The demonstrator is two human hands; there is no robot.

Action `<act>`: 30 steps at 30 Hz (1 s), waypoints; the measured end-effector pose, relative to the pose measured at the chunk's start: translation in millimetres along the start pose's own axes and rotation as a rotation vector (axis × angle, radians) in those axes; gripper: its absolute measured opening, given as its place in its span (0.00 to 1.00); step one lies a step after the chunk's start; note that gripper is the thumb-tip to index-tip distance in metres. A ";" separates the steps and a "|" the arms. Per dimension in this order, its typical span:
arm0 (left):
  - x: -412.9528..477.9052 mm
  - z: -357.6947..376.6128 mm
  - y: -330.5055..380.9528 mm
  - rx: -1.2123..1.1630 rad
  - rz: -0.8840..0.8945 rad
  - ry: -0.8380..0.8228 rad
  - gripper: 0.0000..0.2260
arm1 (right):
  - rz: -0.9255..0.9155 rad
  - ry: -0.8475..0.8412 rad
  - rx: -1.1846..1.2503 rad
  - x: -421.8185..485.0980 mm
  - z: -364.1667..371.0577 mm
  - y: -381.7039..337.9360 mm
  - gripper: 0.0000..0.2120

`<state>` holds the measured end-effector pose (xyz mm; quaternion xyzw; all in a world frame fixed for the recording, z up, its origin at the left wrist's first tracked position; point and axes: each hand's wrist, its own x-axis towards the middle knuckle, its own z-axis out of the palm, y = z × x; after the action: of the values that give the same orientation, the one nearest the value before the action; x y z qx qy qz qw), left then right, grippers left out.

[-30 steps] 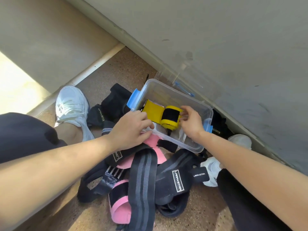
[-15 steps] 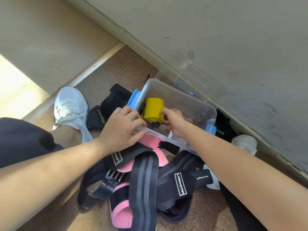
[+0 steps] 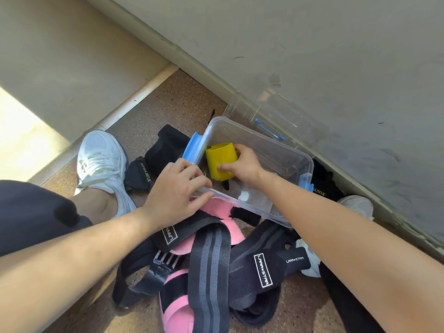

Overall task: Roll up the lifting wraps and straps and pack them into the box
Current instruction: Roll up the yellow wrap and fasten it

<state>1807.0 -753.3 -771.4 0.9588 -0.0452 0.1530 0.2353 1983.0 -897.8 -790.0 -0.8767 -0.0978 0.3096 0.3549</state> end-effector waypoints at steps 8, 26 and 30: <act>-0.1 1.7 -1.2 -0.012 -0.002 -0.012 0.12 | -0.556 0.127 -0.604 -8.9 -15.8 11.9 0.30; -0.8 4.5 -2.1 -0.072 -0.005 -0.005 0.10 | 0.026 0.066 0.177 -15.8 6.1 20.1 0.27; -1.9 5.2 -0.9 -0.070 -0.005 0.004 0.10 | -0.199 0.114 -0.082 -15.4 -5.3 28.7 0.26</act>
<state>1806.7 -754.9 -776.8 0.9498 -0.0474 0.1526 0.2690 1972.6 -927.8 -799.3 -0.8926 -0.1768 0.2184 0.3526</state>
